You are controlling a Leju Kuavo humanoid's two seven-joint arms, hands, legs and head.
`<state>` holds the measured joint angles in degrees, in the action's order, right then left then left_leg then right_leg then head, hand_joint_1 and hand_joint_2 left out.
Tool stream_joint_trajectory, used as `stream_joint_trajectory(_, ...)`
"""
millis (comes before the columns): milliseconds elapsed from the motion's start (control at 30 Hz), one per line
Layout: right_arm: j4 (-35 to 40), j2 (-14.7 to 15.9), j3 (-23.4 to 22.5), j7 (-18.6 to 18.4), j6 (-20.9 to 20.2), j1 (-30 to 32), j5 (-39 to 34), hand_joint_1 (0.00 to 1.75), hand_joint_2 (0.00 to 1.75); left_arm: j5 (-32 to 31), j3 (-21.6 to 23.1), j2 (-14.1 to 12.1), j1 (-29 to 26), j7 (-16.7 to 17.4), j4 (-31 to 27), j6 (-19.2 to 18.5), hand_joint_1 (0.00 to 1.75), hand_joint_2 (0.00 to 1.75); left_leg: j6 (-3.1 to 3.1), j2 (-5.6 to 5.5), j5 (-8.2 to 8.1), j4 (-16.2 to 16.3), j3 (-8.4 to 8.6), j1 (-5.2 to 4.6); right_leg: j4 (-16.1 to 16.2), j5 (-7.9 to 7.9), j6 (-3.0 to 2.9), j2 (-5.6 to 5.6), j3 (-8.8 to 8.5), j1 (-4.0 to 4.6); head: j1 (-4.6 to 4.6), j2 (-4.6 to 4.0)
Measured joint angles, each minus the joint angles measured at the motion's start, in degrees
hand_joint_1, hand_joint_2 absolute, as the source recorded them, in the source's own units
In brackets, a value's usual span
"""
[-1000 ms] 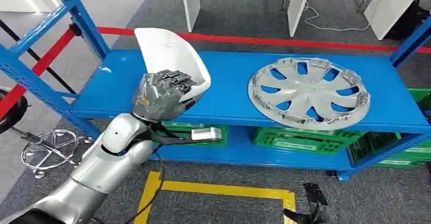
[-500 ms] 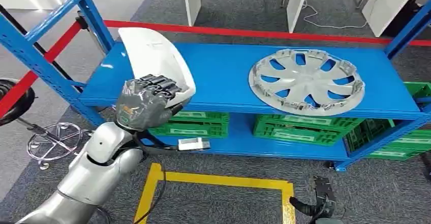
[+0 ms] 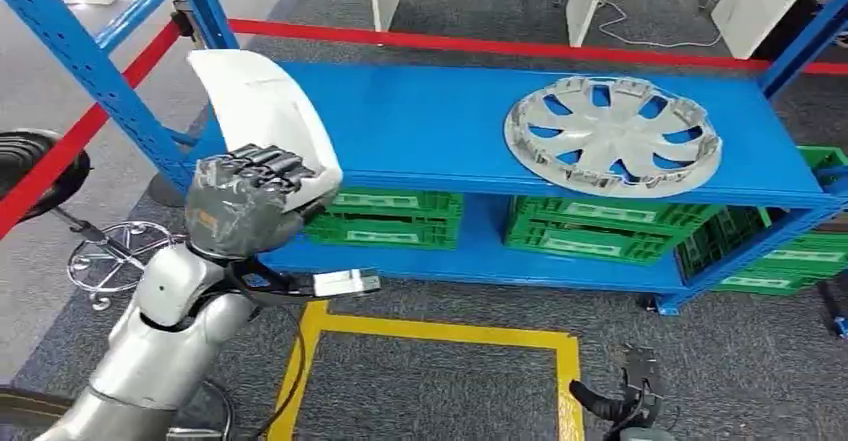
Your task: Take the parts from the cabinet and place them on the table.
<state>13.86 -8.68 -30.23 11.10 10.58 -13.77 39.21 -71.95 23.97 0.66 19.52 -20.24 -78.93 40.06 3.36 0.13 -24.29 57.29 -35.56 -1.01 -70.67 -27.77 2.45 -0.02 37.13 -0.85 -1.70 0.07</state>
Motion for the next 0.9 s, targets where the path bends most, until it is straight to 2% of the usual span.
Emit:
stream_joint_trajectory(33, 0.24, 0.00, -0.02, 0.26, -0.02, -0.09, -0.28, 0.00, 1.75, 0.04, -0.78, -0.04, -0.23, -0.32, -0.61, 0.00, 1.75, 1.75, -0.08, -0.01, 0.43, 0.13, -0.38, -0.03, 5.50, 0.13, -0.69, 0.05, -4.12, 0.37, 0.02, 0.02)
stream_joint_trajectory(67, 0.68, 0.26, -0.02, 0.66, -0.20, -0.43, -0.68, 0.00, 1.75, 0.30, -2.66, -0.20, -0.51, -0.83, -2.11, 0.02, 1.75, 1.75, -1.10, 0.14, 2.10, 0.30, -1.16, -0.03, 14.12, -3.01, -1.29, -0.03, -9.72, 0.89, -0.05, 0.00)
stream_joint_trajectory(100, 0.68, 0.26, -0.04, 0.63, -0.22, -0.34, -0.74, 0.00, 1.75, 0.39, -2.91, -0.24, -0.65, -0.87, -2.29, 0.02, 1.75, 1.75, -1.36, 0.13, 2.53, 0.21, -1.25, 0.00, 14.07, -2.71, -1.41, -0.04, -9.41, 0.94, -0.07, 0.00)
stream_joint_trajectory(133, 0.66, 0.15, -0.04, 0.68, -0.37, -0.15, -1.03, 0.00, 1.75, 0.46, -3.41, -0.33, -0.90, -0.92, -2.60, 0.02, 1.75, 1.75, -1.74, 0.03, 2.45, 0.27, -1.56, -0.20, 14.78, -1.66, -1.96, -0.28, -8.57, 0.31, -0.02, 0.00)
stream_joint_trajectory(167, 0.70, 0.15, -0.11, 0.74, -0.63, -0.23, -1.36, 0.00, 1.75, 0.52, -3.78, -0.39, -1.00, -1.18, -2.71, 0.02, 1.75, 1.75, -2.36, -0.17, 0.24, 1.19, -2.07, -0.03, 14.78, -1.07, -2.25, -0.51, -8.54, 0.25, -0.09, 0.00)
stream_joint_trajectory(200, 0.74, 0.15, -0.13, 1.07, -0.90, -0.37, -1.73, 0.00, 1.75, 0.50, -4.04, -0.46, -1.03, -1.38, -2.73, 0.02, 1.75, 1.75, -2.75, -0.18, -3.30, 4.17, -3.00, 0.23, 14.68, -0.30, -2.68, -0.59, -7.70, 0.20, -0.33, 0.00)
stream_joint_trajectory(233, 0.79, 0.15, -0.15, 1.55, -1.23, -0.37, -2.12, 0.00, 1.75, 0.57, -4.33, -0.46, -1.13, -1.70, -2.86, 0.02, 1.75, 1.75, -3.16, -0.17, -6.72, 8.67, -4.20, 0.55, 14.62, 0.36, -2.72, -0.56, -6.73, 0.21, -0.48, 0.00)
stream_joint_trajectory(267, 0.79, 0.15, -0.15, 1.81, -1.49, -0.33, -2.29, 0.00, 1.75, 0.68, -4.59, -0.46, -1.28, -2.01, -2.91, 0.02, 1.75, 1.75, -3.43, -0.17, -9.04, 13.06, -5.25, 0.79, 14.57, 0.95, -2.69, -0.56, -5.89, 0.21, -0.44, 0.00)
stream_joint_trajectory(300, 0.79, 0.15, -0.15, 1.99, -1.60, -0.26, -2.47, 0.00, 1.75, 0.74, -4.78, -0.46, -1.51, -2.23, -2.95, 0.02, 1.75, 1.75, -3.73, -0.17, -10.26, 17.26, -6.00, 1.06, 14.41, 1.67, -2.58, -0.55, -4.84, 0.18, -0.46, 0.00)
stream_joint_trajectory(333, 0.79, 0.15, -0.15, 2.10, -1.68, -0.24, -2.58, 0.00, 1.75, 0.76, -4.96, -0.50, -1.71, -2.38, -3.04, 0.02, 1.75, 1.75, -3.99, -0.17, -9.39, 18.59, -5.67, 1.34, 14.20, 2.23, -2.41, -0.56, -3.83, 0.11, -0.48, 0.00)
stream_joint_trajectory(367, 0.79, 0.15, -0.15, 2.19, -1.73, -0.22, -2.64, 0.00, 1.75, 0.76, -5.05, -0.50, -1.75, -2.51, -3.06, 0.02, 1.75, 1.75, -4.18, -0.16, -7.43, 17.71, -4.28, 1.57, 13.90, 2.71, -2.14, -0.60, -2.88, 0.00, -0.46, 0.00)
stream_joint_trajectory(400, 0.79, 0.13, -0.15, 2.51, -1.84, -0.24, -2.75, 0.00, 1.75, 0.79, -5.13, -0.50, -1.75, -2.75, -3.12, 0.02, 1.75, 1.75, -4.34, -0.16, -5.29, 14.84, -2.03, 1.76, 13.48, 3.11, -1.84, -0.64, -1.91, -0.19, -0.44, 0.00)
stream_joint_trajectory(433, 0.83, 0.13, -0.15, 2.78, -2.01, -0.32, -2.86, 0.00, 1.75, 0.79, -5.18, -0.50, -1.76, -2.91, -3.32, 0.02, 1.75, 1.75, -4.49, -0.16, -3.72, 10.10, 1.33, 1.91, 12.95, 3.49, -1.46, -0.64, -0.99, -0.42, -0.48, 0.00)
stream_joint_trajectory(467, 0.96, 0.13, -0.15, 3.13, -2.19, -0.41, -3.04, 0.00, 1.75, 0.79, -5.22, -0.44, -1.75, -3.28, -3.67, 0.02, 1.75, 1.75, -4.66, -0.19, -4.55, 4.45, 5.17, 2.14, 12.35, 3.81, -1.00, -0.62, -0.32, -0.48, -0.52, 0.00)
stream_joint_trajectory(500, 1.25, 0.11, -0.09, 3.67, -2.31, -0.44, -3.21, 0.00, 1.75, 0.79, -5.29, -0.24, -1.75, -3.71, -3.91, 0.02, 1.75, 1.75, -4.50, -0.39, -6.42, 0.76, 7.45, 1.70, 12.00, 4.09, -0.59, -0.50, 0.25, -0.30, -0.66, 0.00)
stream_joint_trajectory(533, 1.27, 0.04, 0.02, 4.11, -2.54, -0.62, -3.32, 0.00, 1.75, 0.77, -5.35, -0.15, -1.90, -4.04, -4.17, 0.02, 1.75, 1.75, -3.50, -0.49, -6.60, 0.54, 7.24, 1.58, 12.06, 4.71, -0.15, -0.52, 0.34, -0.28, -0.52, 0.02)
stream_joint_trajectory(600, 1.27, 0.04, 0.28, 4.87, -3.06, -0.86, -4.00, 0.00, 1.75, 0.76, -5.40, 0.22, -2.06, -4.65, -4.17, 0.02, 1.75, 1.75, -2.73, -0.50, -6.03, 0.77, 6.43, 1.18, 12.50, 5.82, 0.55, -0.54, 0.49, -0.57, -0.52, 0.00)
stream_joint_trajectory(633, 1.27, 0.04, 0.33, 5.05, -3.28, -0.86, -4.31, 0.00, 1.75, 0.79, -5.42, 0.44, -2.16, -4.81, -4.17, 0.02, 1.75, 1.75, -1.88, -0.37, -5.24, 0.50, 5.93, 1.27, 12.66, 6.25, 1.03, -0.49, 0.84, -0.64, -0.59, 0.00)
stream_joint_trajectory(667, 1.31, 0.07, 0.33, 5.18, -3.34, -0.90, -4.44, 0.00, 1.75, 0.79, -5.42, 0.79, -2.12, -4.87, -4.17, 0.00, 1.75, 1.75, -1.27, -0.10, -4.49, 0.42, 5.30, 1.45, 11.89, 4.29, 1.12, -0.41, 1.34, -0.85, -0.52, 0.00)
stream_joint_trajectory(700, 1.33, 0.07, 0.35, 5.29, -3.45, -0.93, -4.67, 0.00, 1.75, 0.81, -5.42, 1.11, -2.16, -4.92, -4.19, 0.02, 1.75, 1.75, -0.80, -0.14, -3.82, 0.42, 4.46, 1.43, 9.63, 0.81, 1.15, -0.32, 2.55, -0.74, -0.24, 0.00)
stream_joint_trajectory(733, 1.42, 0.04, 0.39, 5.51, -3.63, -1.04, -4.92, 0.00, 1.75, 0.81, -5.44, 1.29, -2.16, -4.96, -4.19, 0.00, 1.75, 1.75, -0.56, -0.13, -3.11, 0.43, 3.56, 1.35, 5.66, -2.95, 1.24, -0.21, 3.63, -0.70, -0.15, 0.00)
stream_joint_trajectory(767, 1.51, 0.04, 0.55, 5.73, -3.89, -1.15, -5.33, 0.00, 1.75, 0.72, -5.44, 1.55, -2.14, -5.07, -4.19, 0.00, 1.75, 1.75, -0.40, -0.13, -2.36, 0.49, 2.59, 1.17, 1.16, -5.71, 1.34, -0.19, 4.70, -0.64, -0.17, 0.00)
stream_joint_trajectory(800, 1.57, 0.04, 0.66, 5.75, -3.93, -1.21, -5.66, 0.00, 1.75, 0.66, -5.44, 1.73, -2.14, -5.29, -4.17, 0.00, 1.75, 1.75, -0.24, -0.12, -1.59, 0.57, 1.54, 0.97, -3.21, -7.43, 1.39, -0.19, 5.60, -0.61, -0.17, 0.02)
stream_joint_trajectory(833, 1.71, 0.18, 0.66, 5.73, -3.93, -1.20, -6.34, 0.00, 1.75, 0.63, -5.44, 2.03, -2.14, -5.46, -4.15, 0.00, 1.75, 1.75, -0.17, -0.12, -0.81, 0.61, 0.45, 0.74, -5.84, -7.14, 1.24, -0.18, 5.60, -0.51, -0.17, 0.00)
stream_joint_trajectory(867, 1.75, 0.37, 0.66, 5.68, -4.02, -1.17, -7.23, 0.00, 1.75, 0.59, -5.44, 2.19, -2.10, -5.55, -4.11, 0.00, 1.75, 1.75, -0.16, -0.13, -0.14, 0.62, -0.45, 0.56, -5.76, -5.47, 1.02, -0.19, 4.50, -0.34, -0.15, 0.00)
stream_joint_trajectory(900, 1.79, 0.50, 0.63, 5.64, -4.31, -1.16, -8.22, 0.00, 1.75, 0.61, -5.44, 2.34, -2.05, -5.66, -4.04, 0.00, 1.75, 1.75, -0.19, -0.13, 0.53, 0.64, -1.29, 0.38, -3.60, -3.14, 0.65, -0.16, 2.30, -0.14, -0.15, 0.00)
